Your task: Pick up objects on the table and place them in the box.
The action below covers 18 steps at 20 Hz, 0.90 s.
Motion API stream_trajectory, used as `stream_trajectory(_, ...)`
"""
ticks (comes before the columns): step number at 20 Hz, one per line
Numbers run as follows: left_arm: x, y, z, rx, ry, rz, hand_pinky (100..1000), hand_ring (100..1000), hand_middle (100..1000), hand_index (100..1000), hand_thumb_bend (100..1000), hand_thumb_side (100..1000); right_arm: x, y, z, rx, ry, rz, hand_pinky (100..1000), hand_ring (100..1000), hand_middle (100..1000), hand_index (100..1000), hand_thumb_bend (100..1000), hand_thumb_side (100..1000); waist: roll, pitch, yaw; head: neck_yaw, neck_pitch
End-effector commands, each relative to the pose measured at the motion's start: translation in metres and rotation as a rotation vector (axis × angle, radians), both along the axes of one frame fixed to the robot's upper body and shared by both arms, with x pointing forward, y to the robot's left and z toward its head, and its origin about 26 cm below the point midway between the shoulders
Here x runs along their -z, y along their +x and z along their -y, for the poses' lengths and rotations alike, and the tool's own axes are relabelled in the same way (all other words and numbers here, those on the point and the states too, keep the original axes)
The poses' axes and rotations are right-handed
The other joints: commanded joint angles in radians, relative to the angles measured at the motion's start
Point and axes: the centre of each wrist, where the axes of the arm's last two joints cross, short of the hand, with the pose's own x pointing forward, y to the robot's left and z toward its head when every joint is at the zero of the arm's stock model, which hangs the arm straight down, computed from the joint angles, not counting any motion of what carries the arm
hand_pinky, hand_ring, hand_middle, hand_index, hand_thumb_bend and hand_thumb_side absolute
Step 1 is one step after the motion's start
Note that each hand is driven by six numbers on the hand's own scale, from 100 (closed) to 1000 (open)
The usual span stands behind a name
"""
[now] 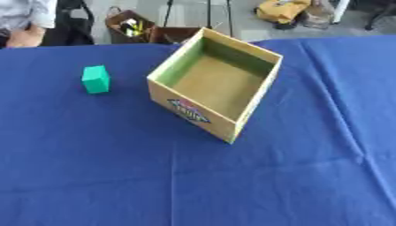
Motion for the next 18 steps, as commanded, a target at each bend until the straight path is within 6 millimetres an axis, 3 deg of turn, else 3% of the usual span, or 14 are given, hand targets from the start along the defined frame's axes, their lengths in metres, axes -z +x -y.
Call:
stream_trajectory(1, -0.014, 0.002, -0.008, -0.064, 0.131, -0.038, 984, 1000, 970, 1000, 587, 1000, -0.011, -0.005, -0.002, -0.004, -0.028, 0.024, 814, 933, 859, 859, 113, 1000, -0.001, -0.021, 0.000, 0.008, 0.011)
stream_trajectory(3, -0.014, 0.004, -0.009, -0.070, 0.148, -0.043, 984, 1000, 970, 1000, 587, 1000, -0.011, -0.005, -0.002, -0.005, -0.028, 0.024, 814, 933, 859, 859, 113, 1000, -0.001, -0.021, 0.000, 0.008, 0.012)
stream_trajectory(4, -0.015, 0.004, -0.009, -0.072, 0.155, -0.045, 973, 1000, 956, 1000, 811, 1000, -0.011, -0.005, -0.003, -0.008, -0.027, 0.025, 810, 929, 856, 860, 100, 1000, 0.001, -0.019, -0.002, 0.010, 0.011)
stream_trajectory(9, -0.011, 0.025, -0.003, -0.117, 0.258, -0.155, 971, 1000, 972, 1000, 949, 1000, -0.015, -0.003, -0.010, -0.054, -0.024, 0.034, 807, 924, 850, 856, 100, 1000, 0.010, -0.002, -0.031, 0.026, -0.002)
stream_trajectory(12, -0.005, 0.042, 0.005, -0.137, 0.304, -0.233, 976, 1000, 972, 1000, 972, 1000, -0.014, -0.003, -0.010, -0.055, -0.021, 0.032, 806, 921, 848, 855, 100, 1000, 0.011, 0.002, -0.034, 0.023, -0.007)
stream_trajectory(13, -0.003, 0.047, 0.006, -0.139, 0.321, -0.254, 979, 1000, 973, 1000, 949, 1000, -0.014, -0.003, -0.011, -0.054, -0.020, 0.029, 805, 920, 847, 854, 100, 1000, 0.011, 0.004, -0.036, 0.022, -0.009)
stream_trajectory(16, 0.003, 0.062, 0.013, -0.133, 0.376, -0.316, 974, 996, 976, 1000, 711, 969, -0.013, -0.003, -0.011, -0.054, -0.015, 0.026, 803, 914, 842, 850, 100, 1000, 0.013, 0.007, -0.040, 0.023, -0.014)
stream_trajectory(18, 0.009, 0.073, 0.018, -0.118, 0.400, -0.357, 963, 984, 975, 1000, 647, 932, -0.013, -0.002, -0.012, -0.057, -0.012, 0.027, 802, 909, 838, 849, 100, 1000, 0.012, 0.009, -0.042, 0.025, -0.016)
